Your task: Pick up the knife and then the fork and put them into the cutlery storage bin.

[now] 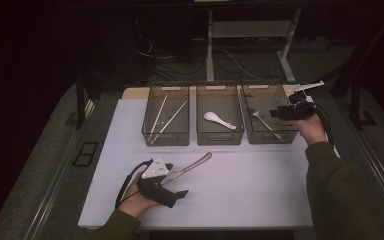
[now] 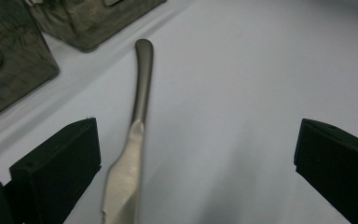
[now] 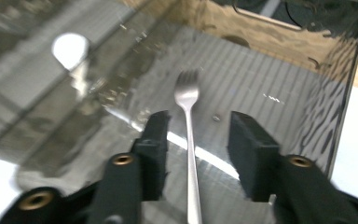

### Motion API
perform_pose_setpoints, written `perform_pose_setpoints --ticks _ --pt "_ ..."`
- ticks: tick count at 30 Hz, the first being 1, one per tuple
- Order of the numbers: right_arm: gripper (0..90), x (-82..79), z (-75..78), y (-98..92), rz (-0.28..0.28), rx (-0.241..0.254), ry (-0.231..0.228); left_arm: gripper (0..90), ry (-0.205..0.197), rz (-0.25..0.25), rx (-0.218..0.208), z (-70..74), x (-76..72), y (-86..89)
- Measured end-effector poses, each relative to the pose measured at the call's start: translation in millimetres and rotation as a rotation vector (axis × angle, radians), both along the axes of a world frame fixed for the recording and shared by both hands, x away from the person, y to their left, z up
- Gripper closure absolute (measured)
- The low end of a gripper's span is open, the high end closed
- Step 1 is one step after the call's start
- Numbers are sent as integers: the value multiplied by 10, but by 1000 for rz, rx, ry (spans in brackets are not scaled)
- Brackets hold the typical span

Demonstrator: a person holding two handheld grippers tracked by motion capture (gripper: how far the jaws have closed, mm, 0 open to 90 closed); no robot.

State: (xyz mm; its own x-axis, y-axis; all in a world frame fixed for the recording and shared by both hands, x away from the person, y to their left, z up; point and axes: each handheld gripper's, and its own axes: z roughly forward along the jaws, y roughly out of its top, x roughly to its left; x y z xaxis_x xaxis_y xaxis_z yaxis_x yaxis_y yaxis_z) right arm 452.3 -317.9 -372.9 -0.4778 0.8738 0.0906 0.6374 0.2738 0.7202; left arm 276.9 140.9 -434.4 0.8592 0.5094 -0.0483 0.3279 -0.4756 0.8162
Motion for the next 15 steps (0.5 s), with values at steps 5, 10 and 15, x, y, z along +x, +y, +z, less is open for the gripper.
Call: perform_pose_setpoints --ticks 5,10,15 --pt "457 -261 73 -37 44 59 -45 62 8 35 22 1 116 -1" --pt "402 -564 127 -33 101 98 -78 162 6 73 38 23 192 -2" --pt "365 -858 83 52 176 117 -92 294 4 81 48 32 268 -5"
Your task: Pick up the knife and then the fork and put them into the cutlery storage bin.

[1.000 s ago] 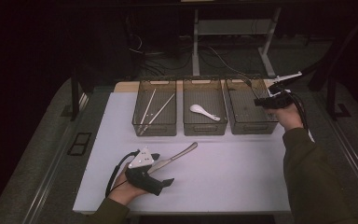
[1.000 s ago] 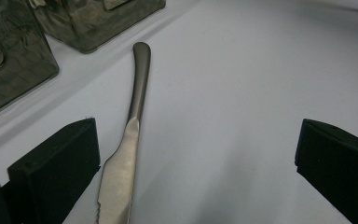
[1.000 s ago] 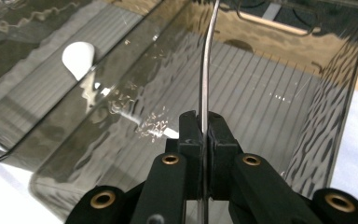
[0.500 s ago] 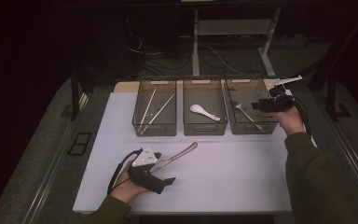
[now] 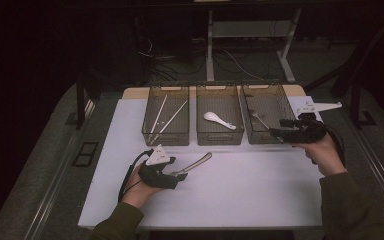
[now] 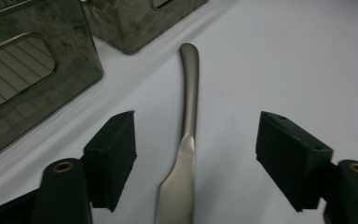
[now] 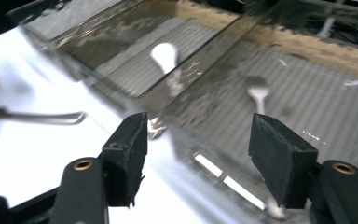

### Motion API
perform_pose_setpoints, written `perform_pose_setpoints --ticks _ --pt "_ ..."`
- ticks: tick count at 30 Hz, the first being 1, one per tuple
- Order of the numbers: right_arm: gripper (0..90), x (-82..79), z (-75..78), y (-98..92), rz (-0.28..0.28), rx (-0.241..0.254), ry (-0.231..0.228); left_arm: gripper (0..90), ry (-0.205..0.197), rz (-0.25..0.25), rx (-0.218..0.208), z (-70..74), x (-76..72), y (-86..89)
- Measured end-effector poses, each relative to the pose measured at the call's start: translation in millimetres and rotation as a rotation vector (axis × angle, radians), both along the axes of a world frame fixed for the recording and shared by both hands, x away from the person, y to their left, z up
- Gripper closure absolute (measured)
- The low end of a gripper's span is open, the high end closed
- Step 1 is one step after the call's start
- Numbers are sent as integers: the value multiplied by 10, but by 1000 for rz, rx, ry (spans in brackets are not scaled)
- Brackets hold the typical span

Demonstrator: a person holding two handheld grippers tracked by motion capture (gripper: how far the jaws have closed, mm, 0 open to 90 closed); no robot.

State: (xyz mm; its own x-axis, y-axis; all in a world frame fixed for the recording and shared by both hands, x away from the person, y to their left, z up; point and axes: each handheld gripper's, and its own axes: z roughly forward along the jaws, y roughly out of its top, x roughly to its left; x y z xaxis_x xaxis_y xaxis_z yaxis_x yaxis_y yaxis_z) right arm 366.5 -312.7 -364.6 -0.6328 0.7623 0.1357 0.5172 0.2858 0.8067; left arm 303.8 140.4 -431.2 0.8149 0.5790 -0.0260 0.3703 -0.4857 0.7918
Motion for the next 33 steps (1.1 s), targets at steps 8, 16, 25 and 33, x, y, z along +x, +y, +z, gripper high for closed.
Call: perform_pose_setpoints --ticks 8,16,25,33 --pt "358 -324 -175 147 76 18 25 507 23 -27 40 -30 150 -89" --pt "356 -624 -359 265 135 14 36 616 52 -65 76 -116 220 -212" --pt "351 -917 -531 349 203 -8 40 713 56 -74 124 -174 228 -231" --pt "333 -936 -581 410 206 -28 29 789 74 -98 100 -186 260 -194"
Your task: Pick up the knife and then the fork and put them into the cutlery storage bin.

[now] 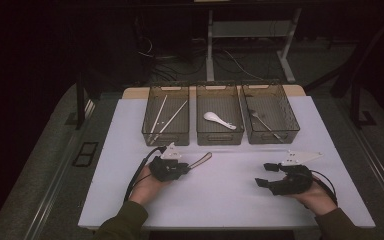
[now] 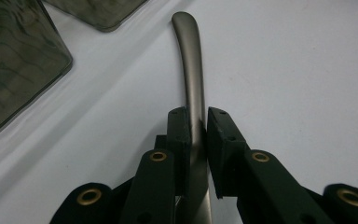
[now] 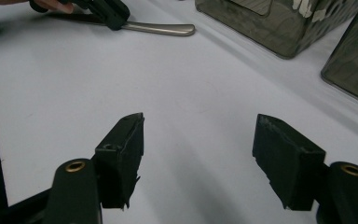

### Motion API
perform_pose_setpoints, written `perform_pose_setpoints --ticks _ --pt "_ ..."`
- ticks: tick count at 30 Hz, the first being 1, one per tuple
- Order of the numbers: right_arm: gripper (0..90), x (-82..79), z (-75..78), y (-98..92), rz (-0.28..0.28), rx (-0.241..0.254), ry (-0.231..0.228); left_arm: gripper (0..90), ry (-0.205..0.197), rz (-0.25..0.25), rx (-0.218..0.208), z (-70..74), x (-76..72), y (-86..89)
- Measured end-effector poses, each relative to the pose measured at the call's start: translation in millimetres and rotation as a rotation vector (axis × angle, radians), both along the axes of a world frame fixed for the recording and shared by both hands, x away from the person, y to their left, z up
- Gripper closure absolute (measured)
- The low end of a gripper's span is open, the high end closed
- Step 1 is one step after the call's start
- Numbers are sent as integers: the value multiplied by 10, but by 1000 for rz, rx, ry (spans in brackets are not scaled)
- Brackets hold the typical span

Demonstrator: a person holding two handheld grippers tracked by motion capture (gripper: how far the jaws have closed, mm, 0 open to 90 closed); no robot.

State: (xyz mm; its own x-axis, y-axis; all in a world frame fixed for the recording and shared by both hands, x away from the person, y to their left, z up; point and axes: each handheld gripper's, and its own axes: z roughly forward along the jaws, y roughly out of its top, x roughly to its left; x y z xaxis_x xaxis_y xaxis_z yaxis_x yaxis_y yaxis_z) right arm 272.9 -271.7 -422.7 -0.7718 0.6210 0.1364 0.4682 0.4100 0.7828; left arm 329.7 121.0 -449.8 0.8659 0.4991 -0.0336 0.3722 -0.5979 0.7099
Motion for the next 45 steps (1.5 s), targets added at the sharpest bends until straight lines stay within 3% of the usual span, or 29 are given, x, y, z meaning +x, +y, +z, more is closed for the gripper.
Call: perform_pose_setpoints --ticks 6,12,16,20,22,25,29,35,38,40,45 --pt "304 2 -2 -5 -8 6 -3 793 -5 -2 8 7 -7 -4" --pt "207 16 -2 -4 4 28 -14 794 14 -14 5 25 -24 -2" --pt "198 33 18 4 13 5 -21 794 26 -52 3 47 -53 -17" --pt "193 46 61 36 61 7 -11 794 24 -102 8 87 -94 -71" --pt "194 58 83 70 75 -21 -15 794 32 -129 2 97 -126 -122" --pt "193 95 128 128 150 -27 24 794 33 -170 11 123 -179 -204" --pt "188 70 208 274 244 -68 -27 794 24 -227 1 183 -267 -306" --pt "191 52 250 584 375 -150 -47 794 11 -310 -14 270 -411 -468" --pt "195 51 229 730 415 -178 -41 794 9 -353 -13 294 -483 -553" --pt "232 71 207 805 466 -209 -60 794 5 -384 -4 311 -516 -597" --pt "342 48 140 1029 557 -262 -53 794 -15 -437 -13 356 -609 -707"
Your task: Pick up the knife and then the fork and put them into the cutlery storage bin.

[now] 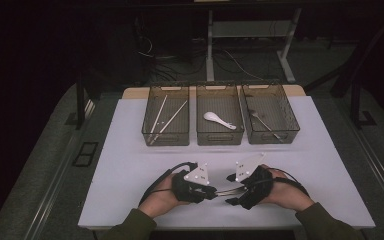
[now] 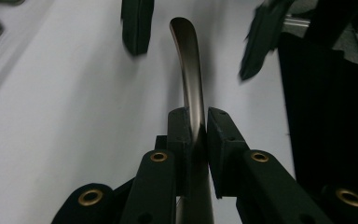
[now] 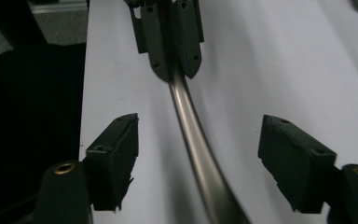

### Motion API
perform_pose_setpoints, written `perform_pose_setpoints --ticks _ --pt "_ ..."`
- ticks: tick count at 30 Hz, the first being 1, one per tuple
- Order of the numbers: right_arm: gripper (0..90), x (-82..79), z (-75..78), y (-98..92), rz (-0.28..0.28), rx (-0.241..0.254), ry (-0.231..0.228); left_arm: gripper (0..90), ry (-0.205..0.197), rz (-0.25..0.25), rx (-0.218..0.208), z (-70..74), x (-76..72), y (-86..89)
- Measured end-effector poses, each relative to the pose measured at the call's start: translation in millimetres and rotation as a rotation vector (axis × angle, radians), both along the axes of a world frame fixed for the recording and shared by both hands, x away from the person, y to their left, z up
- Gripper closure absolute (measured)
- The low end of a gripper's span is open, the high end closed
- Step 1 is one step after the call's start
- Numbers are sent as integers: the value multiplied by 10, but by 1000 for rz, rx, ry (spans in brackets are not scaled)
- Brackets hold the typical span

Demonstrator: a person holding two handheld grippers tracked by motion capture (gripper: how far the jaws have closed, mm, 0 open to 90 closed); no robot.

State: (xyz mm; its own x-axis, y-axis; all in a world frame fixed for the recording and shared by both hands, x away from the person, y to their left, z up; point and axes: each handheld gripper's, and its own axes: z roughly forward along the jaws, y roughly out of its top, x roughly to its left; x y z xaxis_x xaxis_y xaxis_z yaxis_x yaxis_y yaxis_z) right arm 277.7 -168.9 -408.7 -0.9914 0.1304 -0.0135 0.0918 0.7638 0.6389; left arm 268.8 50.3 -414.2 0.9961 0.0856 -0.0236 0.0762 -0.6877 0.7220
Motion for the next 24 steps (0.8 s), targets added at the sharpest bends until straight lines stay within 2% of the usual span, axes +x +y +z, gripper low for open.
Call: perform_pose_setpoints --ticks 3,4,5,10,14,15,16,19,20,22,23,24 --pt "463 -36 -14 79 42 -26 22 793 -17 -29 14 21 -28 -33" --pt "498 -33 -23 101 66 -40 12 794 -11 -34 22 29 -42 -42" --pt "520 -55 -29 127 71 -48 32 794 -17 -42 23 33 -53 -57" --pt "674 -78 -69 219 116 -83 52 794 -23 -56 27 47 -71 -93" --pt "769 -81 -85 261 141 -114 37 794 -20 -64 27 44 -87 -105" --pt "775 -67 -87 263 162 -126 18 793 -19 -66 27 43 -88 -107" --pt "779 -85 -87 267 151 -119 38 793 -20 -74 30 43 -90 -109" --pt "787 -106 -83 267 156 -120 34 792 -13 -74 28 41 -84 -108" --pt "787 -80 -85 263 175 -127 10 791 -8 -72 24 38 -80 -106" --pt "789 -70 -86 253 162 -115 27 781 -13 -54 25 38 -67 -93" --pt "789 -86 -81 250 132 -94 50 771 -24 -55 29 47 -58 -77" --pt "789 -74 -83 244 132 -90 50 723 -20 -30 7 59 -47 -45"
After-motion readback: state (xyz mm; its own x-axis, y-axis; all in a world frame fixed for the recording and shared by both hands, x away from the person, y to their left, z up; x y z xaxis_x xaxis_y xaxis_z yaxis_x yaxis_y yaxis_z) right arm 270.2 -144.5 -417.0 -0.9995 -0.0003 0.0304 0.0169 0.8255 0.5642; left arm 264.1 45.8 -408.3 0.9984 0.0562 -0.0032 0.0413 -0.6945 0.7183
